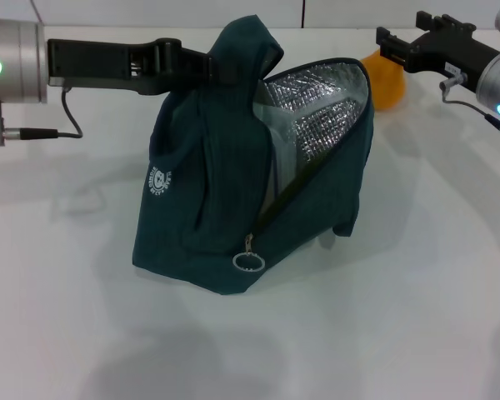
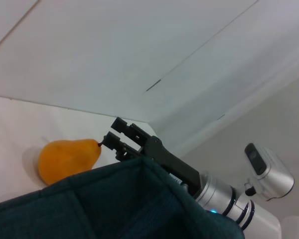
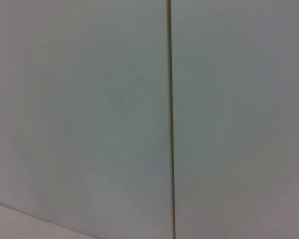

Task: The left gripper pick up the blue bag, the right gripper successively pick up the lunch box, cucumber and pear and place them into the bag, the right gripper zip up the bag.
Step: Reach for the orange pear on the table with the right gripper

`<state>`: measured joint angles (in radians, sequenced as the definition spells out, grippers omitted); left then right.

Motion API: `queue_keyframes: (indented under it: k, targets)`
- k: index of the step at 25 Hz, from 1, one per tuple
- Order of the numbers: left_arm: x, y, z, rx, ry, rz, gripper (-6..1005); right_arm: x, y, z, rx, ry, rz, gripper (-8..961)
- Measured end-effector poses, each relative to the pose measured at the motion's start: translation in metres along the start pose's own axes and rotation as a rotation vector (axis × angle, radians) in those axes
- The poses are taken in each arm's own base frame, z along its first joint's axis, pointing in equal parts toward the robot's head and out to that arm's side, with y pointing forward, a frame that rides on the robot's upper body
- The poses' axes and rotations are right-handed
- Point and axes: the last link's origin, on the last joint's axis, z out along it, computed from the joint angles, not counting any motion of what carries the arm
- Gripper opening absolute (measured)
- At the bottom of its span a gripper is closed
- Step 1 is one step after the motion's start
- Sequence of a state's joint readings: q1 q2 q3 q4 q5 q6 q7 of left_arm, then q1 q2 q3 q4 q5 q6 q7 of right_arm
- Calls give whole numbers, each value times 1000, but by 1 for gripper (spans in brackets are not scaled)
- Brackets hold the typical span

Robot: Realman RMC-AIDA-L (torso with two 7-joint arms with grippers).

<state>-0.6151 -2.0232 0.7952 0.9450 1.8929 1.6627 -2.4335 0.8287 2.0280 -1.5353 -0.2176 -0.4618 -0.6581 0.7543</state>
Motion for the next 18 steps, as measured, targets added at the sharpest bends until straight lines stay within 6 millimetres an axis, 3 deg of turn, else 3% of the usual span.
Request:
queue_keyframes:
  k: [18]
  targets:
    - [3,2,1,-3,-3,9,47,4,4,0,-18,24,7,696]
